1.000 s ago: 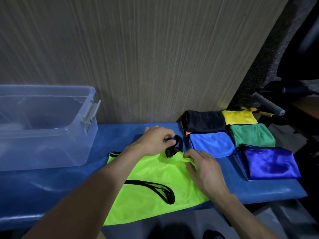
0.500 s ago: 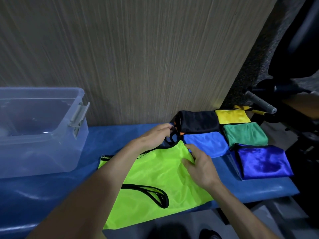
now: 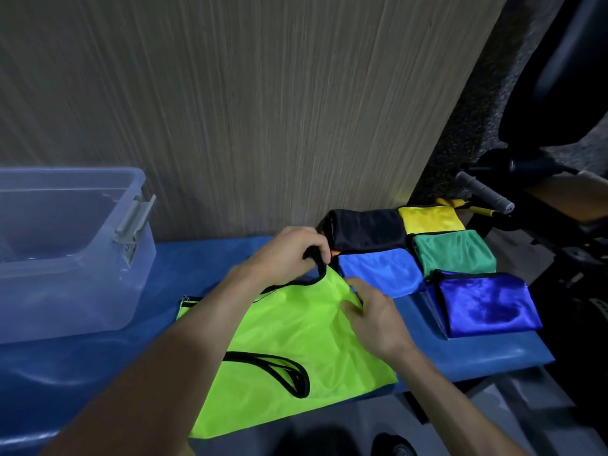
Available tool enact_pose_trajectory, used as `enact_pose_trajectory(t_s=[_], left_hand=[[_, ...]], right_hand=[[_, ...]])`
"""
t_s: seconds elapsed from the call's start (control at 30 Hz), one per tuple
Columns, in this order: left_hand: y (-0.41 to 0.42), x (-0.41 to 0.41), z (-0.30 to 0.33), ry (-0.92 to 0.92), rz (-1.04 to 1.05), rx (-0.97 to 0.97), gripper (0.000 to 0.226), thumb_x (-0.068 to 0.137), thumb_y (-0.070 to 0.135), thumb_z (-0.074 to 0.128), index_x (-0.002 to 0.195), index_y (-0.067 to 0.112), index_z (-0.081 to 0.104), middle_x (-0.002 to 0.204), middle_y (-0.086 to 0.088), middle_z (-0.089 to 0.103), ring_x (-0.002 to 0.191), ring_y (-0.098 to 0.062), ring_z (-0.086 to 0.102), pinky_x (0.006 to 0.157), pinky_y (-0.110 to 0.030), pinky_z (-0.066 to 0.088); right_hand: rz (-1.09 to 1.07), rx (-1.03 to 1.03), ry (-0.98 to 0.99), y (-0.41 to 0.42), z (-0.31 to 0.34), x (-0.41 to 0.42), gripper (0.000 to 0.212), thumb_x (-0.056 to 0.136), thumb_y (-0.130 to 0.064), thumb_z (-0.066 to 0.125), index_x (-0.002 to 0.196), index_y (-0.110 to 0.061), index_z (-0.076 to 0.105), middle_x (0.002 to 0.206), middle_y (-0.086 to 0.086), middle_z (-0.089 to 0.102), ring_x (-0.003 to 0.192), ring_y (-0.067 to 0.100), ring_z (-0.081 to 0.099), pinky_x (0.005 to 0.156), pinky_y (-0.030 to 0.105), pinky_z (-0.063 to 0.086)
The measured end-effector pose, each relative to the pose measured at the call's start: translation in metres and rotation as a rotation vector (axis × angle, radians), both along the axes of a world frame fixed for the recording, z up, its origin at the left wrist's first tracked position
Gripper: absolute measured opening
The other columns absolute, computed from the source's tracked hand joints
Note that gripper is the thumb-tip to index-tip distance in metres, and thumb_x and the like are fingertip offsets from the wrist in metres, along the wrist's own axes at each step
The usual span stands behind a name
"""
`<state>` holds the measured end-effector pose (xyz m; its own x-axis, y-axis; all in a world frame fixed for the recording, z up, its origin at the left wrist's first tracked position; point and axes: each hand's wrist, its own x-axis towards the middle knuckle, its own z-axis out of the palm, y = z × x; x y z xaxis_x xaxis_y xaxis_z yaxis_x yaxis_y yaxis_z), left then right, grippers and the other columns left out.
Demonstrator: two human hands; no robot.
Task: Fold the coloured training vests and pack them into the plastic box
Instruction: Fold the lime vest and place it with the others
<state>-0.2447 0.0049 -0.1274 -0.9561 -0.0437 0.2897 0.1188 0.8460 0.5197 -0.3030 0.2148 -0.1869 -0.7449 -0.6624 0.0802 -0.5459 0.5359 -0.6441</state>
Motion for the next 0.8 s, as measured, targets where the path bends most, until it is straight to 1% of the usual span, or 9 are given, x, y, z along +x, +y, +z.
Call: enact_pose_trajectory(t_s=[0.1,0.17,0.3,0.37,0.43,0.5,0.57,0.67,0.8], left_hand=[[0.005,-0.008,0.001,0.145,0.131,0.041,0.048,0.07,-0.018,0.056,0.088,0.021,0.078,0.094,0.006,0.069,0.073,0.006,0.056,0.07,-0.015,0.044],[0.011,-0.015,-0.004,0.174,0.218,0.059,0.053,0.07,-0.016,0.054,0.099,0.022,0.077,0.099,0.002,0.07,0.086,-0.008,0.063,0.082,-0.03,0.052],[0.005,-0.018,-0.023,-0.13,0.431,0.124,0.057,0.091,0.005,0.05,0.141,0.033,0.052,0.122,-0.006,0.067,0.112,-0.029,0.061,0.096,-0.042,0.051],[-0.002,-0.017,-0.025,-0.189,0.528,0.195,0.044,0.097,0.018,0.044,0.139,0.03,0.049,0.117,-0.006,0.071,0.115,-0.031,0.063,0.097,-0.045,0.051],[-0.003,-0.016,-0.02,-0.228,0.536,0.298,0.032,0.101,0.032,0.039,0.128,0.029,0.055,0.098,0.0,0.077,0.108,-0.028,0.066,0.097,-0.043,0.051],[-0.001,-0.015,-0.019,-0.269,0.5,0.339,0.036,0.098,0.056,0.042,0.12,0.033,0.058,0.089,0.006,0.076,0.103,-0.026,0.068,0.094,-0.039,0.053],[0.002,-0.014,-0.022,-0.285,0.448,0.323,0.051,0.089,0.069,0.054,0.125,0.033,0.057,0.095,0.0,0.073,0.106,-0.028,0.068,0.087,-0.034,0.052],[0.012,-0.016,-0.025,-0.279,0.44,0.271,0.061,0.078,0.074,0.064,0.122,0.032,0.055,0.104,-0.004,0.071,0.106,-0.028,0.066,0.082,-0.036,0.051],[0.029,-0.022,-0.023,-0.238,0.471,0.186,0.051,0.079,0.055,0.069,0.12,0.03,0.055,0.113,0.004,0.066,0.108,-0.022,0.061,0.09,-0.041,0.052]], right_hand=[[-0.052,0.038,-0.006,0.003,0.0,-0.001,0.019,0.094,-0.032,0.066,0.106,-0.021,0.056,0.068,-0.009,0.05,0.062,0.014,0.046,0.06,0.033,0.04],[-0.064,0.048,-0.038,0.002,0.002,-0.002,0.025,0.089,-0.035,0.07,0.103,-0.02,0.057,0.076,-0.009,0.057,0.07,0.02,0.053,0.063,0.035,0.045],[-0.079,0.078,-0.086,0.0,0.007,-0.002,0.023,0.085,-0.035,0.074,0.102,-0.029,0.059,0.083,-0.007,0.069,0.073,0.018,0.066,0.07,0.041,0.057],[-0.081,0.093,-0.084,0.0,0.009,0.001,0.026,0.085,-0.035,0.073,0.106,-0.03,0.058,0.085,-0.007,0.07,0.072,0.017,0.067,0.071,0.041,0.058],[-0.078,0.11,-0.062,-0.001,0.01,0.003,0.034,0.086,-0.036,0.072,0.115,-0.029,0.056,0.09,-0.006,0.069,0.077,0.02,0.066,0.073,0.041,0.058],[-0.068,0.138,-0.014,-0.001,0.012,0.007,0.042,0.089,-0.035,0.069,0.126,-0.03,0.052,0.097,-0.003,0.068,0.086,0.025,0.065,0.077,0.041,0.056],[-0.056,0.145,0.055,-0.001,0.015,0.012,0.046,0.092,-0.033,0.065,0.135,-0.03,0.048,0.105,0.0,0.069,0.096,0.028,0.064,0.08,0.04,0.053],[-0.012,0.156,0.205,0.0,0.02,0.024,0.047,0.097,-0.029,0.059,0.141,-0.03,0.042,0.108,0.002,0.069,0.102,0.032,0.064,0.076,0.039,0.048],[0.045,0.168,0.305,0.001,0.022,0.034,0.045,0.099,-0.026,0.054,0.141,-0.029,0.038,0.089,-0.002,0.058,0.091,0.034,0.062,0.072,0.041,0.049]])
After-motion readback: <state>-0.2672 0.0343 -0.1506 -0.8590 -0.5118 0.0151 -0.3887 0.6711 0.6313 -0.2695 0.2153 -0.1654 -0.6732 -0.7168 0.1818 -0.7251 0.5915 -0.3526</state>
